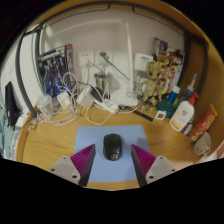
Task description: Arrange mouse
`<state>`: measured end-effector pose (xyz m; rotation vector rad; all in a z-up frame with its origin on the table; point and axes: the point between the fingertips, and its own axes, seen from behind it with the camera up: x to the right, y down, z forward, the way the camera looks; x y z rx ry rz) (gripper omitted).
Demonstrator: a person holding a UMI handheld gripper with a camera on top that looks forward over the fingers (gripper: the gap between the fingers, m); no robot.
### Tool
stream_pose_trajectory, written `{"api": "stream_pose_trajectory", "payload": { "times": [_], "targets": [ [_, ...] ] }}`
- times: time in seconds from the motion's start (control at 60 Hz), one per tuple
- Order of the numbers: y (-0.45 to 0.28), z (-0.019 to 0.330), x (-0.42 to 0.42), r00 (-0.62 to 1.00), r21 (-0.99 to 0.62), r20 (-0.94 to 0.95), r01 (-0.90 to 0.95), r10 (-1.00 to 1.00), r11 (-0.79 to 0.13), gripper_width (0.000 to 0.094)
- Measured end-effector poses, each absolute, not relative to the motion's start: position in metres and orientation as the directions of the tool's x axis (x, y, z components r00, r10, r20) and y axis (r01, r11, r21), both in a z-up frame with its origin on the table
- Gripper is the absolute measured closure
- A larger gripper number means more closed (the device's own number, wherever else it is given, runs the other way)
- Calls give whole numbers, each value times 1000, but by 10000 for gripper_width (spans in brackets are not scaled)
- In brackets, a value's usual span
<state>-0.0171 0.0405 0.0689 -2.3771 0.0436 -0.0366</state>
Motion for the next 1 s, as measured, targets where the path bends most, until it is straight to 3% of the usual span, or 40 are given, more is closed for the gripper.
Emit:
{"api": "stream_pose_trajectory", "payload": {
  "times": [0.3,0.45,0.583,1.0],
  "targets": [
    [-24,259,-32,996,-862,14,-35,-94,-505,238],
    [-55,315,-42,995,-904,6,-37,-101,-426,238],
    [-78,331,-52,996,-917,-1,-36,-86,-397,238],
    [-118,314,-59,996,-905,10,-30,-93,-424,240]
  ]
}}
